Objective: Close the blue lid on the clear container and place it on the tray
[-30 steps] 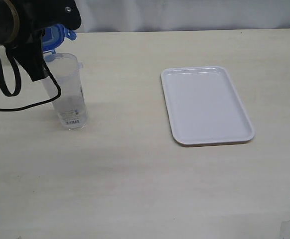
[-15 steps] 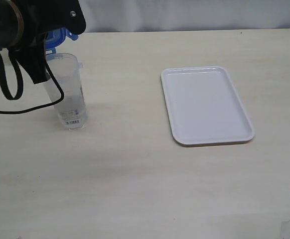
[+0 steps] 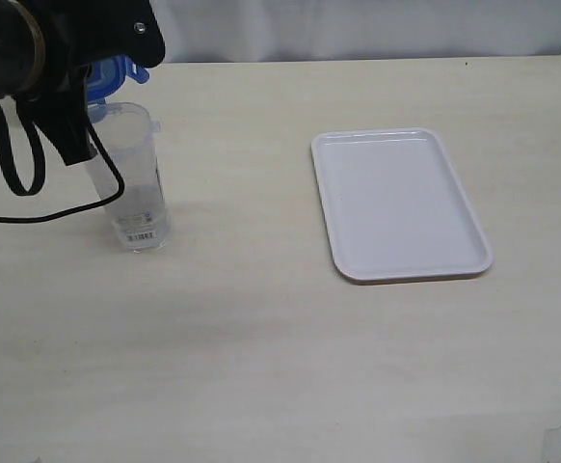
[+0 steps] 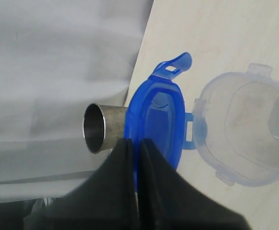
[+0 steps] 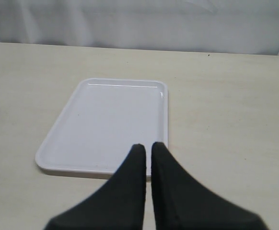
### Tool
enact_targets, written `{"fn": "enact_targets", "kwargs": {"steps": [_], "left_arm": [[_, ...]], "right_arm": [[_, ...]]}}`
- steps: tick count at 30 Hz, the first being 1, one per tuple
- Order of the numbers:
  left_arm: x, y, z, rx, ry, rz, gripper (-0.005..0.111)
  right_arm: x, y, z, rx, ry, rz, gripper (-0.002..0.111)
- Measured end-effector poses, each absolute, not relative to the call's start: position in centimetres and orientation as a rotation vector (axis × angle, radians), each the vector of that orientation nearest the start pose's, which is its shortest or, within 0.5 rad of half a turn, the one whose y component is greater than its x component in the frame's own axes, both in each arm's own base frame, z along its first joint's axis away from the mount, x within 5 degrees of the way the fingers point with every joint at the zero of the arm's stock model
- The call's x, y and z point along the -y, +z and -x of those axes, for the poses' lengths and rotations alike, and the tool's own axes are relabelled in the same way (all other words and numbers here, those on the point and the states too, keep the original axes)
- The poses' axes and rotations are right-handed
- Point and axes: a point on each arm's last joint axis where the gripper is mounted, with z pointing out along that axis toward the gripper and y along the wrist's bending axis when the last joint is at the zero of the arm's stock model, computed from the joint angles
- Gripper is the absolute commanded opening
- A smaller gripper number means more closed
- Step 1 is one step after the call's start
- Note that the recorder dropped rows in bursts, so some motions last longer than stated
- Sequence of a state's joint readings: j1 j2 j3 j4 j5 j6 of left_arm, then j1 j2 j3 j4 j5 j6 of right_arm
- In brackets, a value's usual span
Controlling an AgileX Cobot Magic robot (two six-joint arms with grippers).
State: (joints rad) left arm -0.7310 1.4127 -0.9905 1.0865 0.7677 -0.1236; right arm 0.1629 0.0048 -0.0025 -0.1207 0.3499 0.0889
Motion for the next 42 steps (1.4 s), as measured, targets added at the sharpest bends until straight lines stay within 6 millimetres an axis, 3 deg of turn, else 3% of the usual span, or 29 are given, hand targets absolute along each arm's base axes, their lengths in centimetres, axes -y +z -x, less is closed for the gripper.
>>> {"fn": "enact_targets", "kwargs": {"steps": [12, 19, 42], "left_arm": [[15.3, 29.6, -25.1, -1.851, 0.789, -1.323, 0.0], [16.4, 29.6, -24.4, -1.822, 0.774, -1.359, 0.0], [16.2, 29.1, -23.9, -1.905, 0.752, -1.353, 0.0]], "right_arm": [[-0.5, 18.2, -5.3, -1.828, 0.059, 0.143, 0.004], [-0.5, 18.2, -5.3, -1.828, 0.059, 0.143, 0.004], [-0.5, 18.2, -5.3, -1.828, 0.06, 0.144, 0.004]]}}
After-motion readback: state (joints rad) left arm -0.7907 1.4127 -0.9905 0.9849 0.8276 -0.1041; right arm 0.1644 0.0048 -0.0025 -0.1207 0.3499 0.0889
